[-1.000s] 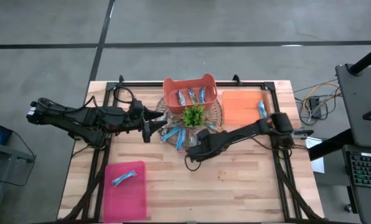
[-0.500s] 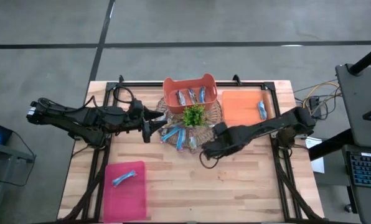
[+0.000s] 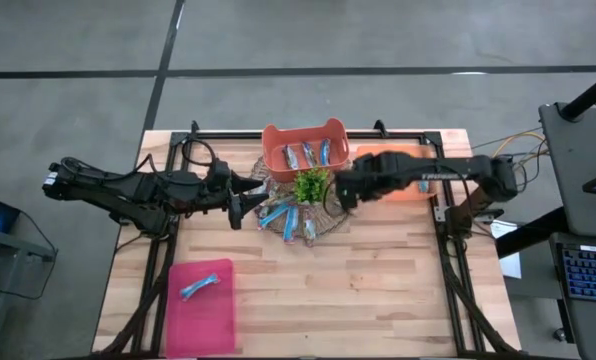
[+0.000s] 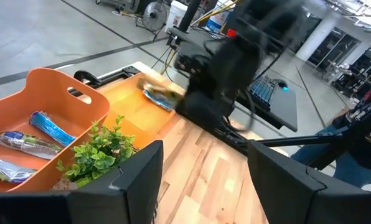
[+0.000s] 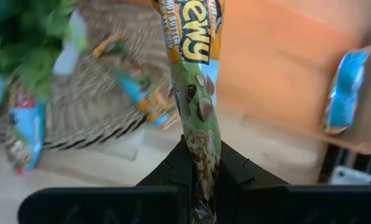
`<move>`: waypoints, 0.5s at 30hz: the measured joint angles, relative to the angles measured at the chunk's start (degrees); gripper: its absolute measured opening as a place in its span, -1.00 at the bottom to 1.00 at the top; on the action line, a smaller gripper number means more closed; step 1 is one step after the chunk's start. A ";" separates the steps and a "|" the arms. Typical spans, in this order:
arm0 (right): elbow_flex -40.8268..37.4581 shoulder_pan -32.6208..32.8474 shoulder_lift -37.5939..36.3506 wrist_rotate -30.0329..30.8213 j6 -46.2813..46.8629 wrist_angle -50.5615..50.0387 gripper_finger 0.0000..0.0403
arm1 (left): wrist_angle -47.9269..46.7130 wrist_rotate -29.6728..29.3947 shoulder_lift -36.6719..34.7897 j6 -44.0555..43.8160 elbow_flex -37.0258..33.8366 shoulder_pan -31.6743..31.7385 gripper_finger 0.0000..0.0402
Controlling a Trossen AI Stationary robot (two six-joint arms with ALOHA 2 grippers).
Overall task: Pick and place Granola Bars by type
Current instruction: Put the orange granola bar into the orange bin
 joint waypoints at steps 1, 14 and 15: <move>0.00 -1.48 -0.14 -0.19 -1.52 0.01 -0.90 | -0.01 0.00 0.00 0.00 -0.01 0.00 0.07; -0.13 -18.55 -1.60 -0.56 -16.38 -1.20 -0.90 | -0.03 0.00 0.00 -0.11 -0.48 0.00 0.07; -0.19 -20.01 -1.67 -0.60 -17.39 -1.23 -0.90 | -0.03 0.00 0.00 -0.11 -0.52 0.00 0.07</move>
